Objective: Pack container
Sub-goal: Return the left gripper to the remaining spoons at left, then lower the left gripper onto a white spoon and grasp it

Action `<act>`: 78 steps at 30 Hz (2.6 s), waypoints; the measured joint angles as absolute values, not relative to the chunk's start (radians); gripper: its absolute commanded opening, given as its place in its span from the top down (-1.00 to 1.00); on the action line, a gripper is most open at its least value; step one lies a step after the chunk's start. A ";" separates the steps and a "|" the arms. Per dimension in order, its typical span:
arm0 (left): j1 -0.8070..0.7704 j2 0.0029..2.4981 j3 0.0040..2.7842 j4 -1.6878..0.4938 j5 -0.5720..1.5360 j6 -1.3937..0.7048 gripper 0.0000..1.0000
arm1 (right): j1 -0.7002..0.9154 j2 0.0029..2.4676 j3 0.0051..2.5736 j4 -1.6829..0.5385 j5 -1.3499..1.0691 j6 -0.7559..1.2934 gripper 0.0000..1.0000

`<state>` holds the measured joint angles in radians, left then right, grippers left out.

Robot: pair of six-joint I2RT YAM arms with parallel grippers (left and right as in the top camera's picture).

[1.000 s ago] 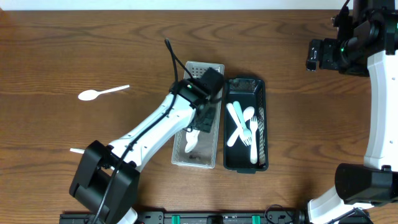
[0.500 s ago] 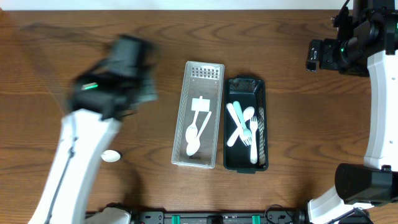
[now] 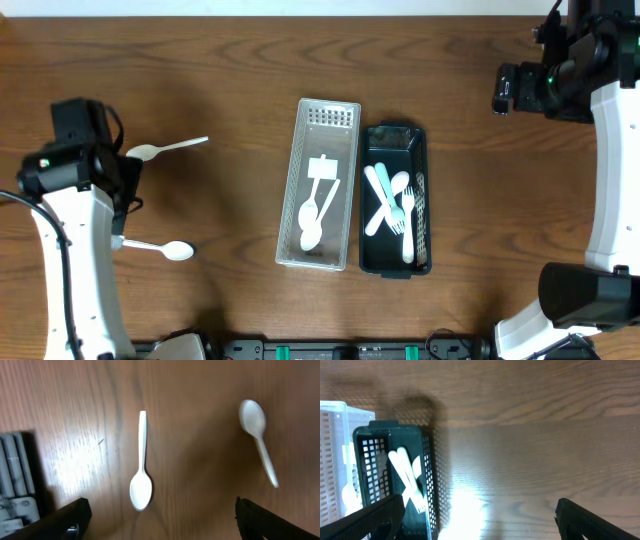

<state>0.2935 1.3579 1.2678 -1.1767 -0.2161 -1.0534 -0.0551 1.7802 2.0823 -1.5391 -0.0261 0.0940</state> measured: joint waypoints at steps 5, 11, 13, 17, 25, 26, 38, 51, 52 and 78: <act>0.373 1.368 1.052 -1.002 -0.144 -1.078 -0.99 | -0.055 1.780 2.082 -1.542 -0.026 0.094 -0.99; 0.398 1.401 0.882 -0.869 -0.105 -1.082 -0.97 | -0.055 1.780 2.082 -1.545 -0.026 0.094 -0.98; 0.398 1.421 0.850 -0.840 -0.100 -1.082 -0.96 | -0.055 1.780 2.082 -1.549 -0.026 0.094 -0.99; 0.398 1.473 0.829 -0.791 -0.094 -1.081 -0.96 | -0.055 1.780 2.082 -1.560 -0.026 0.094 -0.98; 0.398 1.608 0.828 -0.727 -0.084 -1.080 -0.96 | -0.055 1.780 2.082 -1.567 -0.026 0.089 -0.98; 0.398 1.624 0.828 -0.715 -0.084 -1.076 -0.97 | -0.055 1.780 2.082 -1.567 -0.026 0.089 -0.98; 0.398 1.675 0.859 -0.631 -0.073 -0.990 -0.96 | -0.055 1.780 2.082 -1.567 -0.026 0.086 -0.98; 0.408 1.687 0.867 -0.622 -0.025 -0.990 -0.97 | -0.055 1.780 2.082 -1.565 -0.026 0.086 -0.98; 0.408 1.687 0.864 -0.619 -0.022 -0.990 -0.97 | -0.055 1.780 2.082 -1.565 -0.026 0.086 -0.98; 0.404 1.671 0.833 -0.603 0.005 -0.968 0.61 | -0.055 1.780 2.082 -1.568 -0.026 0.086 -0.98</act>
